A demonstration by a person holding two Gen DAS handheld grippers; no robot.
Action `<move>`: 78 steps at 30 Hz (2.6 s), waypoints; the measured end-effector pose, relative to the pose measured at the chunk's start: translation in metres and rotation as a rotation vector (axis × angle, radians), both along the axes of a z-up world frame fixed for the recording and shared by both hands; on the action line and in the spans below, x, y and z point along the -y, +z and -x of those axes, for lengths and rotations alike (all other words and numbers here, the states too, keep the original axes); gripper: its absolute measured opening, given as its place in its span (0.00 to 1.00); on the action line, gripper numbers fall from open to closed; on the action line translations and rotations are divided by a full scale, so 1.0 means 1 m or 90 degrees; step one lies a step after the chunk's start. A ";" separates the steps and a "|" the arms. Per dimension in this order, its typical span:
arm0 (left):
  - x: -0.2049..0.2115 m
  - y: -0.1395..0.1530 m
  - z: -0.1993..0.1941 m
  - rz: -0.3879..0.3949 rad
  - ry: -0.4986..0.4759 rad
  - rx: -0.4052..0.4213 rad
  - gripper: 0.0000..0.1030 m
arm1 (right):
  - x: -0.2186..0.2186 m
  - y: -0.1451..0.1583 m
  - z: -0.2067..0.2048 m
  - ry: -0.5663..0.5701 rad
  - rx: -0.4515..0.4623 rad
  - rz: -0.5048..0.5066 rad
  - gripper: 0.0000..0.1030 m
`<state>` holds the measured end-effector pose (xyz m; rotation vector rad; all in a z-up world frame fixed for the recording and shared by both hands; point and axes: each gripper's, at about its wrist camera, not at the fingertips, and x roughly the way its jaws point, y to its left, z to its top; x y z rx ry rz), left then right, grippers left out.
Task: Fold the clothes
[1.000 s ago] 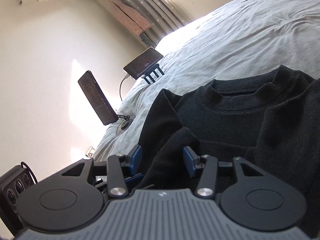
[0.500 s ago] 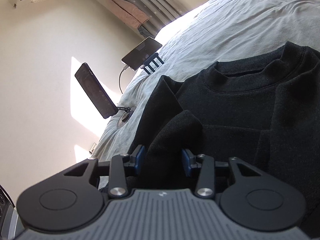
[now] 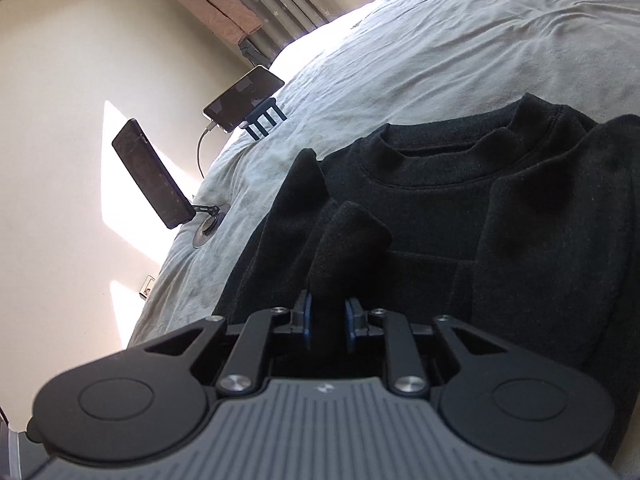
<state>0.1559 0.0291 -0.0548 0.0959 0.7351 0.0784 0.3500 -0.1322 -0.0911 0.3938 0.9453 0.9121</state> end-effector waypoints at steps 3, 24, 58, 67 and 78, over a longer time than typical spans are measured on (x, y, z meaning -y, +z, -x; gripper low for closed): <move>-0.002 0.009 -0.020 0.012 -0.008 0.012 0.50 | 0.009 0.003 -0.003 -0.014 -0.003 -0.038 0.28; -0.025 0.007 -0.008 0.131 0.025 0.031 0.44 | -0.001 0.011 0.017 0.016 0.079 -0.031 0.32; -0.087 0.001 0.253 0.210 0.217 0.057 0.41 | -0.061 0.003 0.152 0.169 -0.063 0.029 0.33; -0.059 0.004 0.267 0.181 0.198 0.128 0.06 | -0.040 0.006 0.167 0.153 -0.015 0.026 0.07; 0.021 0.018 0.278 0.064 -0.044 0.101 0.06 | -0.009 0.020 0.167 0.151 0.038 0.052 0.07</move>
